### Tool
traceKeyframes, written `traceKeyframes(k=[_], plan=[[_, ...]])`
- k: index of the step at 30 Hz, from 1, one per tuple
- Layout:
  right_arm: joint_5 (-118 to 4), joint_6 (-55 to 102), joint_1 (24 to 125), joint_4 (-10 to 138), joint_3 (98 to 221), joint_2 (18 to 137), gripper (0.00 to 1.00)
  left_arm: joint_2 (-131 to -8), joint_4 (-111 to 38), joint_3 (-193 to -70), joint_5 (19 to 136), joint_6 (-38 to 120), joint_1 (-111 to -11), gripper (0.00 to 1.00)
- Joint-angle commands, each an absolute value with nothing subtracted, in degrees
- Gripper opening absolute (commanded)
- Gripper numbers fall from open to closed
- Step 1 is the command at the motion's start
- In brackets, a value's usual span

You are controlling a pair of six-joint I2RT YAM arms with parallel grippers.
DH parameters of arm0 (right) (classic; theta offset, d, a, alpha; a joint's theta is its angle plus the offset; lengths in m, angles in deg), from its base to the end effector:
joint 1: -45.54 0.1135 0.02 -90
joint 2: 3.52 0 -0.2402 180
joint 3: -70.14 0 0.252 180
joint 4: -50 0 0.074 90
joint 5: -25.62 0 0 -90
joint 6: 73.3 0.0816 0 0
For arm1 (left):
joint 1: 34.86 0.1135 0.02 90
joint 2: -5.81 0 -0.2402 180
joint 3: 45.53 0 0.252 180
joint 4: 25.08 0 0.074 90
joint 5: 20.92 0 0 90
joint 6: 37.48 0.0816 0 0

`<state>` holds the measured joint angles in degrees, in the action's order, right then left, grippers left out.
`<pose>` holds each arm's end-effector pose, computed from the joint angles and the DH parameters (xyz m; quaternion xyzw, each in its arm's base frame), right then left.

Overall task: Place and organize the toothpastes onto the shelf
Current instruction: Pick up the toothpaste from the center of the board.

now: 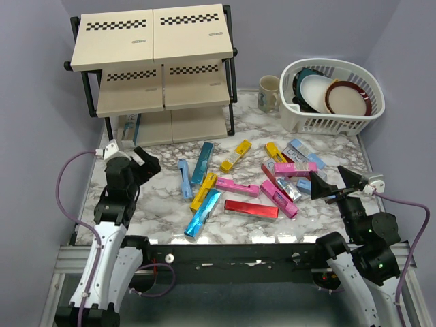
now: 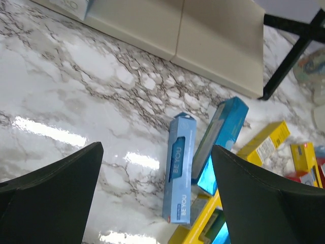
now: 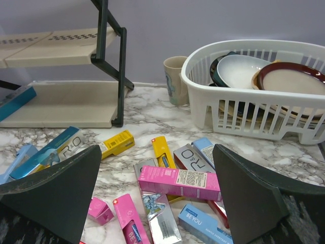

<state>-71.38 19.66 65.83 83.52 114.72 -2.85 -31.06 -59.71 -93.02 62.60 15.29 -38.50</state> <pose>0.1102 0.0301 0.3190 -0.0499 0.6388 0.1162 0.7589 0.2173 -0.0046 0.2410 -0.2714 0.7928 -0.1454 0.5260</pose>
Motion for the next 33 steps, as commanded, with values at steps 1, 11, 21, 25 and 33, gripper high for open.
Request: traceKeyframes(k=[1,11,21,25,33], plan=[[-71.67,19.6,66.19,82.58,114.77,-18.37,1.0,-27.86,-64.6,-91.74,68.98,18.77,-41.18,0.99],[-73.51,17.32,66.19,82.49,113.89,-18.9,1.0,-41.29,-57.84,-96.29,57.94,17.62,-63.93,0.99],[-72.81,17.23,66.19,83.63,114.76,-19.07,1.0,-63.42,-56.52,-108.52,42.1,24.22,-74.93,0.98],[-72.99,17.31,66.19,83.9,114.94,-18.99,1.0,-69.16,-56.87,-111.16,41.48,25.18,-75.73,0.94],[-72.99,17.31,66.19,83.99,114.94,-18.99,1.0,-73.9,-54.85,-111.42,40.25,25.36,-75.82,0.82]])
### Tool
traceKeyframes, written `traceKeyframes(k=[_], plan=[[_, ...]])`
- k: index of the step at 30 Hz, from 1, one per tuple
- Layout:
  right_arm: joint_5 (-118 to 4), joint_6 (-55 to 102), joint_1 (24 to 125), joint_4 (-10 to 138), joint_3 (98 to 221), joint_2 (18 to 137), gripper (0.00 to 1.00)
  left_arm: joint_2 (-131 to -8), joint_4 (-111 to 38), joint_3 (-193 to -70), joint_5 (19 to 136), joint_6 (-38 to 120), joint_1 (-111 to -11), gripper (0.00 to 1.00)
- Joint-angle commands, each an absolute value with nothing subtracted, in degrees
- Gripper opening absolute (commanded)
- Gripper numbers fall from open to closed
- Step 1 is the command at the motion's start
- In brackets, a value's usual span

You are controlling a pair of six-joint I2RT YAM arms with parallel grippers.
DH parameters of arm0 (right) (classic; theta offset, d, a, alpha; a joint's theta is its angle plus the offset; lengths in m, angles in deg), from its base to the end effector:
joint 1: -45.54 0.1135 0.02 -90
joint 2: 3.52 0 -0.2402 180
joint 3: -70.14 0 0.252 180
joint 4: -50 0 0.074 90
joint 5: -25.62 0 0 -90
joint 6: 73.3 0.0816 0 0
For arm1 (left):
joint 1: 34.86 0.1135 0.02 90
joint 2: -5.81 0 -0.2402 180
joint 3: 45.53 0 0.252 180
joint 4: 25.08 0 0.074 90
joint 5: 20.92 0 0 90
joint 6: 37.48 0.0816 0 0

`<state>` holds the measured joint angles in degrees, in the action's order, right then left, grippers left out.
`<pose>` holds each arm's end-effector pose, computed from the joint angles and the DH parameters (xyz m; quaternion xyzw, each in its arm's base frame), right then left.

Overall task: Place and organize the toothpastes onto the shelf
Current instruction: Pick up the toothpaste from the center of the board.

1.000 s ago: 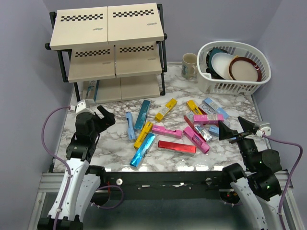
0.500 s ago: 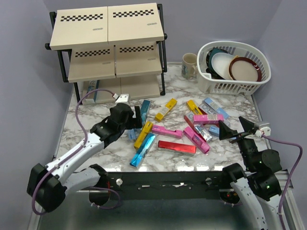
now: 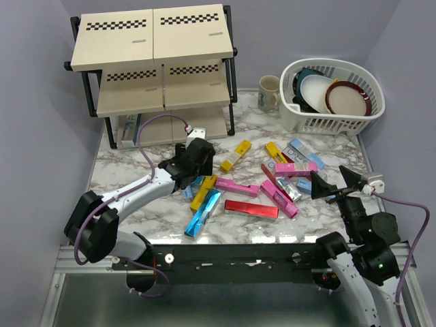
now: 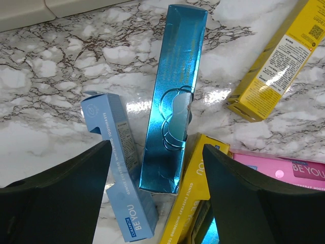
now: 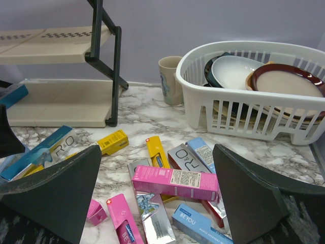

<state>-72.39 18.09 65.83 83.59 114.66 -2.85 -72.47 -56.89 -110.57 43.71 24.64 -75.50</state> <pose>0.1108 0.0288 0.3185 -0.0521 0.6396 0.1000 0.7604 0.2663 -0.1825 0.1864 0.0168 0.9052 -0.0422 0.4225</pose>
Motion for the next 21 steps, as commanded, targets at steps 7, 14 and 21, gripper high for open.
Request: traceKeyframes(k=[7,14,21], plan=[[-72.72,17.31,66.19,84.07,115.03,-19.07,1.0,-78.56,-53.71,-111.6,44.28,25.19,-75.81,0.8],[-72.81,17.23,66.19,84.16,115.12,-19.07,1.0,-81.38,-54.5,-110.9,42.97,24.39,-75.73,0.77],[-72.72,17.23,66.19,84.25,115.12,-18.99,1.0,-81.64,-54.15,-109.14,47.27,25.1,-75.73,0.72]])
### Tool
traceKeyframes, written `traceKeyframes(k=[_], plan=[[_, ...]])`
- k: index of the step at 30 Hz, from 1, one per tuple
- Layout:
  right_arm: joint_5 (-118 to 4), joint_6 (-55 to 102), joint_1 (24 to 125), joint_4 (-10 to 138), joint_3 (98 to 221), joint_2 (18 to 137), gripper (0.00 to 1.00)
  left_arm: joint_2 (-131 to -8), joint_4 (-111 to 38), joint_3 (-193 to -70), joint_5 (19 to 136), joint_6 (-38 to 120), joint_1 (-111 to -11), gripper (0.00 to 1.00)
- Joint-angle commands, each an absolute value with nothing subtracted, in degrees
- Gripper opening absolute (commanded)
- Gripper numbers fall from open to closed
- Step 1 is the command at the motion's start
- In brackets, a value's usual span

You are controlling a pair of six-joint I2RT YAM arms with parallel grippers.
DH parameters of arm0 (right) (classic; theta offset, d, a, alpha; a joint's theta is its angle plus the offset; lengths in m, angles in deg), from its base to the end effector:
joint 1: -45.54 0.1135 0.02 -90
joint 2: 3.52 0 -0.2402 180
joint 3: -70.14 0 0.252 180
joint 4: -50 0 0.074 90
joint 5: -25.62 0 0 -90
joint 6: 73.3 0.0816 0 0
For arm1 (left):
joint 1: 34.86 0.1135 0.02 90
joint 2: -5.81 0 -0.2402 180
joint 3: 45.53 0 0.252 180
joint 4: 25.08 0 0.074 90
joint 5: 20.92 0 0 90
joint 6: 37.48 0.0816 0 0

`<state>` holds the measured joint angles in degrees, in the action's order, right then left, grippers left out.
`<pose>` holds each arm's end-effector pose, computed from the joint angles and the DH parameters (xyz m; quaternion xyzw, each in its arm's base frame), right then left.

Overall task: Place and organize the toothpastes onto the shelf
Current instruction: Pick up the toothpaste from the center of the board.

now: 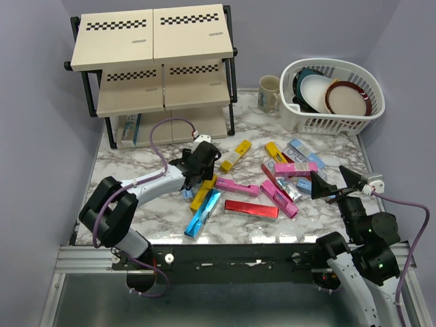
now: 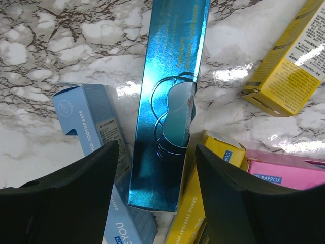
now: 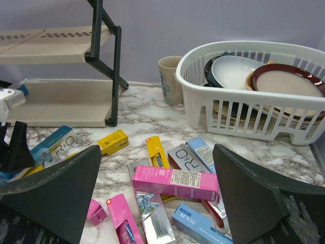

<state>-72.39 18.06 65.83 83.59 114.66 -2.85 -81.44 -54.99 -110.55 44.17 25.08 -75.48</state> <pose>0.1108 0.0288 0.3185 -0.0523 0.6396 0.0998 0.7604 0.2748 -0.1904 0.1412 0.0365 0.9256 -0.0082 0.3767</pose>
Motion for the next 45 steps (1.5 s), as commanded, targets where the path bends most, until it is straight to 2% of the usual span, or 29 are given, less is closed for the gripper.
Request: traceKeyframes(k=[1,12,23,30,37,38,43,44,45], plan=[[-72.72,17.31,66.19,84.25,115.12,-19.07,1.0,-81.64,-53.8,-108.88,47.71,25.18,-75.73,0.72],[-72.55,17.23,66.19,84.34,115.2,-19.07,1.0,-81.12,-53.09,-105.71,50.18,25.97,-74.32,0.68],[-72.72,17.31,66.19,84.43,115.29,-19.07,1.0,-75.23,-53.18,-102.99,54.75,25.89,-69.93,0.67],[-72.64,17.23,66.19,84.43,115.2,-19.07,1.0,-76.11,-51.42,-101.76,57.91,26.85,-70.01,0.66],[-72.64,17.31,66.19,84.34,115.2,-19.07,1.0,-79.09,-49.13,-102.37,54.84,29.31,-70.63,0.66],[-72.64,17.23,66.19,84.34,115.12,-19.07,1.0,-79.36,-48.96,-102.46,54.75,29.66,-71.06,0.62],[-72.72,17.31,66.19,84.25,115.2,-19.07,1.0,-80.24,-48.25,-103.25,54.57,30.72,-72.39,0.6],[-72.72,17.23,66.19,84.25,115.12,-19.07,1.0,-80.33,-48.43,-103.34,54.57,30.98,-72.47,0.54],[-72.72,17.31,66.19,84.34,115.2,-18.99,1.0,-80.15,-48.78,-103.69,54.57,30.9,-72.82,0.53]])
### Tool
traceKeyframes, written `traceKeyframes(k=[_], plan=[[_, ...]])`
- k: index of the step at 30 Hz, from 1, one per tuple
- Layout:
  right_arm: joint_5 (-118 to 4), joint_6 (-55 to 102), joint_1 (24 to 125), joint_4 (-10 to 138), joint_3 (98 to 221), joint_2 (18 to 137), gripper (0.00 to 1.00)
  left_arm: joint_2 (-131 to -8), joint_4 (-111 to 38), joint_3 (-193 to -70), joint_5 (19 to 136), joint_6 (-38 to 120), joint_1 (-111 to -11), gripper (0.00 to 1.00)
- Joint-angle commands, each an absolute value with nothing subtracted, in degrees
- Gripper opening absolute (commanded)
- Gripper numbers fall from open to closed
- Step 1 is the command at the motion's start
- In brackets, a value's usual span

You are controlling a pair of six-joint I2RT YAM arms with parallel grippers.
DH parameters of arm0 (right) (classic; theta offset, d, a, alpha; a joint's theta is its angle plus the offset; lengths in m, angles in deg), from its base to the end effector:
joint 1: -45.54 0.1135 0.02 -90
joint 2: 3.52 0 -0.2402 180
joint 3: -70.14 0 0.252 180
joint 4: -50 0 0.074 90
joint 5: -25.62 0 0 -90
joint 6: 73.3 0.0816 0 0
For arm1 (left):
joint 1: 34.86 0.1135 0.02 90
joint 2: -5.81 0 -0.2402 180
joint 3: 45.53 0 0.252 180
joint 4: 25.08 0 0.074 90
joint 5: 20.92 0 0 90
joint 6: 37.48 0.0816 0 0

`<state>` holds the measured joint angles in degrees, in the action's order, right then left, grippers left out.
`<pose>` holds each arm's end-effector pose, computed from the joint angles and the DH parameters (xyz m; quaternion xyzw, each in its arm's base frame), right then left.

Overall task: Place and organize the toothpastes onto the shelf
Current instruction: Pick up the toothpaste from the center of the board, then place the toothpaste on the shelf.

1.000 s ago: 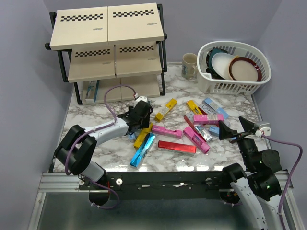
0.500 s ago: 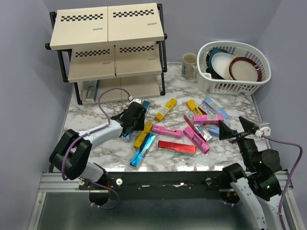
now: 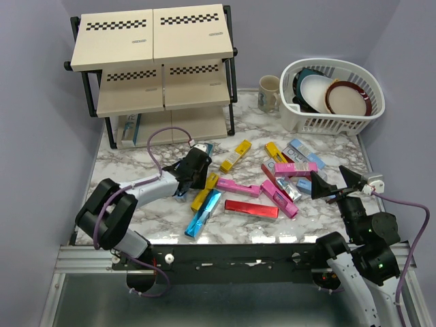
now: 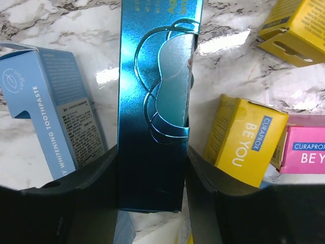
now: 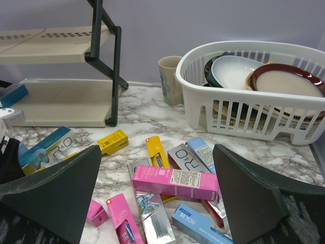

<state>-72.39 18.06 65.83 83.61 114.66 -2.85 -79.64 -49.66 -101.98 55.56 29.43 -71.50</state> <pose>0.1108 0.0288 0.3184 -0.0523 0.6397 0.0998 0.7603 0.2620 -0.1711 0.1074 0.0748 0.9411 -0.0576 0.3248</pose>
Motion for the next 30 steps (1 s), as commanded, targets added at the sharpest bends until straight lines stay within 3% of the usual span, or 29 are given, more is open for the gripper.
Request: traceKeyframes(k=[1,3,16,23,30], plan=[[-72.72,17.23,66.19,84.25,115.12,-19.07,1.0,-79.28,-49.13,-103.6,54.57,30.64,-72.91,0.52],[-72.64,17.31,66.19,84.16,115.12,-19.07,1.0,-77.7,-49.22,-103.34,54.92,29.76,-72.92,0.47],[-72.2,17.23,66.19,84.43,115.38,-19.07,1.0,-55.39,-48.7,-98.07,57.29,20.81,-68.79,0.47],[-71.23,17.4,66.19,84.78,115.55,-19.16,1.0,-43.86,-42.19,-88.32,70.9,12.98,-54.03,0.47],[-70.62,17.67,66.28,84.78,115.73,-19.16,1.0,-43.14,-32.81,-81.91,85.58,3.5,-40.15,0.52]])
